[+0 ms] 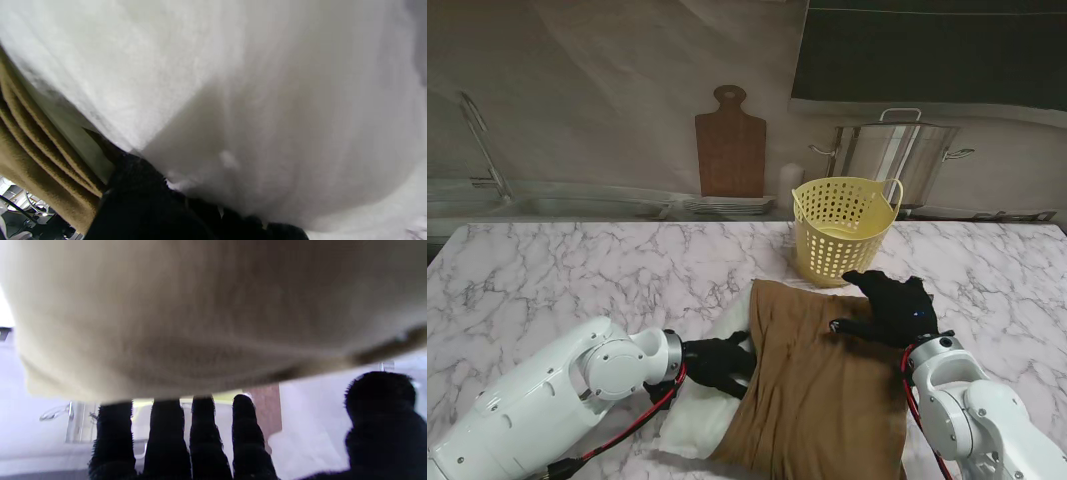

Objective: Remove the pillowcase from the pillow and put it in the laundry basket

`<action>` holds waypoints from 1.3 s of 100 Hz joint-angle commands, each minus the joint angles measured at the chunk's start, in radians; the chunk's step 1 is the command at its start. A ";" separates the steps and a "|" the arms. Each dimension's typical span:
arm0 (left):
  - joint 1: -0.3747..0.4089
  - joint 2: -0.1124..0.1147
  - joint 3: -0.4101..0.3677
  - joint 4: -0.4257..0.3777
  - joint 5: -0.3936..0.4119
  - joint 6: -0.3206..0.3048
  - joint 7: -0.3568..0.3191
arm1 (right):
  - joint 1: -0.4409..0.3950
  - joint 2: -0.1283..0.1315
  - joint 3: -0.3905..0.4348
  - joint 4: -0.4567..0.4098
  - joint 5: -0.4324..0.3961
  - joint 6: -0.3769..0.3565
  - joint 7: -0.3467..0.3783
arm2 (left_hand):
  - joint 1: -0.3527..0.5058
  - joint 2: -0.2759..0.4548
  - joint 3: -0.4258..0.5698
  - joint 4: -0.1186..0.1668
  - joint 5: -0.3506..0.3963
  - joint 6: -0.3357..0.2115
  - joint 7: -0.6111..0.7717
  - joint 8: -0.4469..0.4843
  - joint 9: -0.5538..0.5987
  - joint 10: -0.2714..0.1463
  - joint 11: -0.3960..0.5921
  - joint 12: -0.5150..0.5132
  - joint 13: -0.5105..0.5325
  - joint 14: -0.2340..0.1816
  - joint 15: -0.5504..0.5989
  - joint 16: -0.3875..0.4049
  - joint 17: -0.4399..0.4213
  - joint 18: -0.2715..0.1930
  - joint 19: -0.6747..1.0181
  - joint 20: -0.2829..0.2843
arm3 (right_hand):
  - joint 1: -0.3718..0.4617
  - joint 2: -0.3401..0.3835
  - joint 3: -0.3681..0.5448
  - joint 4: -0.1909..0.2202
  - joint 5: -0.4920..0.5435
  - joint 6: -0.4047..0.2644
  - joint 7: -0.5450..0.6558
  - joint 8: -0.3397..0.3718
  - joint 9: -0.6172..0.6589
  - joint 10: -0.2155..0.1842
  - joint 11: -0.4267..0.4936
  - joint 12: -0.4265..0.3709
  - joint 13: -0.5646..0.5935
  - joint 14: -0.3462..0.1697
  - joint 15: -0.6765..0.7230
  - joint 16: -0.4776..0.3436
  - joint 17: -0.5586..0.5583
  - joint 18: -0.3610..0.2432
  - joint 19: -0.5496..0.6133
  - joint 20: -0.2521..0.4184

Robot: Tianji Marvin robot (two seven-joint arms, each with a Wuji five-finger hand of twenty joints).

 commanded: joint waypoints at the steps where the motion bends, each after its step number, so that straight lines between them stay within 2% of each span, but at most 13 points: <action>1: 0.027 0.036 0.023 0.072 0.032 0.016 -0.054 | 0.010 0.007 -0.003 0.018 -0.001 -0.001 0.043 | 0.005 0.018 0.000 0.011 0.075 0.131 0.095 0.025 0.024 0.156 0.064 0.016 0.077 0.236 0.111 0.019 0.004 0.142 1.440 0.004 | 0.063 -0.049 -0.002 -0.013 -0.032 0.005 -0.022 -0.008 0.049 -0.017 0.013 -0.008 0.115 -0.012 0.032 0.028 0.029 0.043 0.004 0.041; 8: 0.022 0.038 0.029 0.074 0.035 0.022 -0.060 | 0.023 0.013 -0.011 0.021 0.022 0.001 0.105 | -0.001 0.019 -0.001 0.011 0.067 0.130 0.091 0.021 -0.006 0.154 0.053 0.010 0.067 0.236 0.107 0.018 0.000 0.141 1.436 0.004 | 0.330 -0.068 -0.087 0.019 0.079 -0.074 0.087 0.041 0.276 -0.113 0.165 0.103 0.294 -0.058 0.146 0.116 0.084 0.045 0.028 0.071; 14: 0.020 0.038 0.032 0.077 0.036 0.025 -0.062 | 0.029 0.016 -0.011 0.029 0.036 -0.011 0.125 | -0.006 0.018 -0.001 0.011 0.059 0.130 0.087 0.017 -0.023 0.152 0.047 0.005 0.061 0.237 0.106 0.017 -0.002 0.140 1.433 0.004 | 0.490 -0.082 -0.069 0.026 0.216 -0.142 0.202 0.076 0.450 -0.151 0.297 0.223 0.411 -0.093 0.241 0.172 0.143 0.031 0.058 0.072; 17: 0.019 0.038 0.034 0.078 0.034 0.028 -0.063 | 0.030 0.016 -0.012 0.037 0.037 -0.016 0.116 | -0.009 0.016 -0.002 0.010 0.051 0.132 0.083 0.015 -0.030 0.156 0.045 0.002 0.058 0.240 0.105 0.016 -0.004 0.140 1.431 0.004 | 0.524 -0.122 0.057 -0.017 0.259 -0.195 0.402 -0.025 0.549 -0.164 0.313 0.322 0.470 -0.102 0.308 0.208 0.171 0.028 0.079 0.059; 19: 0.019 0.039 0.035 0.079 0.033 0.030 -0.064 | 0.030 0.016 -0.010 0.041 0.034 -0.021 0.111 | -0.012 0.016 -0.003 0.010 0.044 0.133 0.080 0.013 -0.035 0.158 0.044 0.001 0.056 0.241 0.104 0.016 -0.005 0.141 1.429 0.004 | 0.535 -0.137 0.115 -0.038 0.275 -0.221 0.528 -0.086 0.598 -0.175 0.337 0.344 0.507 -0.110 0.347 0.224 0.191 0.022 0.092 0.052; 21: 0.018 0.039 0.037 0.079 0.032 0.032 -0.066 | 0.028 0.015 -0.007 0.044 0.030 -0.026 0.104 | -0.016 0.015 -0.004 0.010 0.036 0.135 0.076 0.010 -0.039 0.160 0.043 -0.001 0.054 0.240 0.104 0.016 -0.007 0.141 1.427 0.004 | 0.546 -0.134 0.162 -0.049 0.326 -0.246 0.598 -0.102 0.650 -0.185 0.366 0.356 0.548 -0.116 0.389 0.239 0.214 0.016 0.104 0.049; 30: 0.013 0.041 0.044 0.080 0.024 0.040 -0.075 | 0.015 0.012 0.008 0.056 0.014 -0.040 0.047 | -0.025 0.016 -0.002 0.011 0.016 0.137 0.066 0.003 -0.052 0.162 0.040 -0.006 0.047 0.243 0.101 0.014 -0.009 0.139 1.421 0.003 | 0.550 -0.123 0.276 -0.088 0.444 -0.284 0.686 -0.084 0.707 -0.177 0.443 0.405 0.603 -0.123 0.481 0.270 0.249 0.011 0.133 0.033; 40: 0.006 0.042 0.055 0.083 0.014 0.043 -0.079 | -0.013 0.011 0.047 0.050 -0.033 -0.052 0.015 | -0.035 0.012 -0.003 0.011 -0.010 0.138 0.051 -0.007 -0.063 0.164 0.038 -0.010 0.042 0.243 0.100 0.013 -0.011 0.139 1.416 0.004 | 0.549 -0.113 0.300 -0.097 0.462 -0.302 0.707 -0.057 0.705 -0.174 0.468 0.448 0.603 -0.132 0.517 0.283 0.252 0.012 0.139 0.025; 61: -0.015 0.047 0.083 0.088 -0.003 0.058 -0.100 | -0.066 0.011 0.134 0.033 -0.080 -0.071 0.000 | -0.054 0.008 -0.003 0.011 -0.044 0.146 0.025 -0.033 -0.078 0.170 0.032 -0.015 0.029 0.244 0.096 0.010 -0.016 0.135 1.405 0.006 | 0.550 -0.120 0.362 -0.107 0.508 -0.328 0.705 0.060 0.711 -0.149 0.509 0.544 0.596 -0.142 0.631 0.310 0.263 0.018 0.143 0.003; 113: -0.039 0.060 0.103 0.088 -0.015 0.087 -0.150 | -0.137 -0.013 0.235 0.043 -0.065 0.001 -0.157 | -0.085 -0.003 -0.001 0.012 -0.095 0.177 -0.012 -0.090 -0.111 0.196 0.015 -0.024 0.007 0.250 0.091 0.005 -0.021 0.127 1.384 0.014 | 0.556 -0.122 0.395 -0.109 0.511 -0.296 0.694 0.097 0.712 -0.121 0.536 0.592 0.604 -0.139 0.694 0.322 0.287 0.007 0.154 -0.012; 117: -0.037 0.060 0.099 0.087 -0.011 0.087 -0.152 | -0.140 -0.014 0.237 0.043 -0.057 0.004 -0.160 | -0.086 -0.003 0.000 0.012 -0.096 0.176 -0.012 -0.093 -0.113 0.195 0.014 -0.024 0.006 0.250 0.091 0.005 -0.021 0.126 1.383 0.015 | 0.553 -0.121 0.385 -0.106 0.496 -0.283 0.683 0.082 0.710 -0.126 0.529 0.588 0.598 -0.140 0.692 0.320 0.282 0.003 0.158 -0.011; 122: -0.030 0.060 0.089 0.084 -0.005 0.085 -0.153 | -0.141 -0.016 0.233 0.043 -0.052 0.011 -0.169 | -0.086 -0.003 0.000 0.012 -0.097 0.172 -0.012 -0.096 -0.112 0.194 0.015 -0.024 0.005 0.250 0.091 0.005 -0.021 0.127 1.381 0.016 | 0.550 -0.099 0.322 -0.090 0.454 -0.267 0.680 0.000 0.700 -0.145 0.495 0.556 0.580 -0.134 0.645 0.292 0.278 -0.005 0.170 -0.010; 130: -0.023 0.060 0.079 0.079 0.004 0.082 -0.154 | -0.136 -0.019 0.222 0.047 -0.034 0.013 -0.190 | -0.085 -0.003 0.001 0.012 -0.096 0.168 -0.010 -0.100 -0.112 0.192 0.014 -0.023 0.004 0.250 0.091 0.004 -0.022 0.127 1.379 0.017 | 0.391 -0.050 0.155 -0.072 0.358 -0.234 0.634 -0.075 0.581 -0.113 0.357 0.437 0.471 -0.085 0.452 0.228 0.247 -0.017 0.173 -0.005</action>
